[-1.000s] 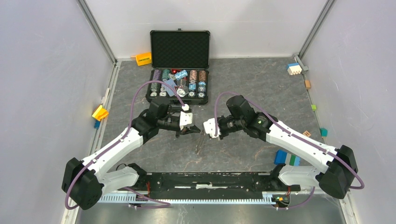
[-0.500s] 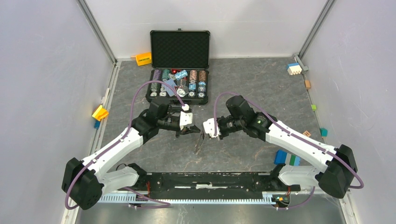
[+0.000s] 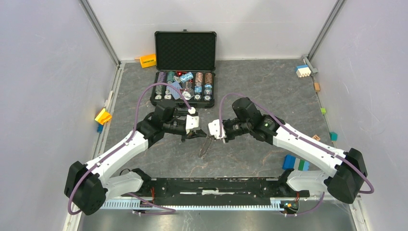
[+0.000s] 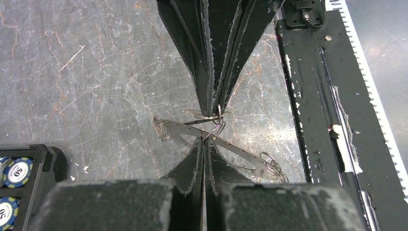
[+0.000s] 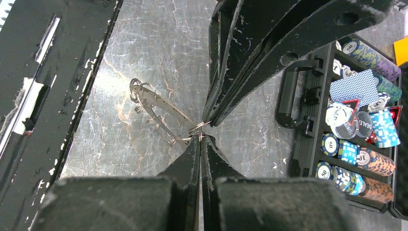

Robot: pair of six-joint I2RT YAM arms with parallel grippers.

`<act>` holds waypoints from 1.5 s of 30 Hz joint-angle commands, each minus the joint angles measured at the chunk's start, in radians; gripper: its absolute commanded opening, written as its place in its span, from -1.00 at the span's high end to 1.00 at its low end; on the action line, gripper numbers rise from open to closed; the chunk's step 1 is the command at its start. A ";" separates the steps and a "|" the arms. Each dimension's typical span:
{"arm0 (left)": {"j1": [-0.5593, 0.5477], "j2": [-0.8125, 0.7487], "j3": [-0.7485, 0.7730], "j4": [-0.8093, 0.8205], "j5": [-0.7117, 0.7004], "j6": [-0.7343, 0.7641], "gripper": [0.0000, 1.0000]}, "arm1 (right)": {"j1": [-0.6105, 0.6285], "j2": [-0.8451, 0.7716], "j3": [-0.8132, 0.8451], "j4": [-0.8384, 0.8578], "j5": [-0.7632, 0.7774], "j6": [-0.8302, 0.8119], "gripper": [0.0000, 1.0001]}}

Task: Put the keys on the keyring

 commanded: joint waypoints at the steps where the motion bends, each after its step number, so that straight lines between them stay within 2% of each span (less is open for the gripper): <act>1: -0.005 -0.002 0.025 0.042 0.018 0.008 0.96 | 0.008 0.005 0.041 0.037 -0.010 0.013 1.00; 45: -0.003 -0.017 0.021 0.041 -0.014 0.009 0.96 | 0.008 -0.005 0.008 -0.015 0.004 -0.072 1.00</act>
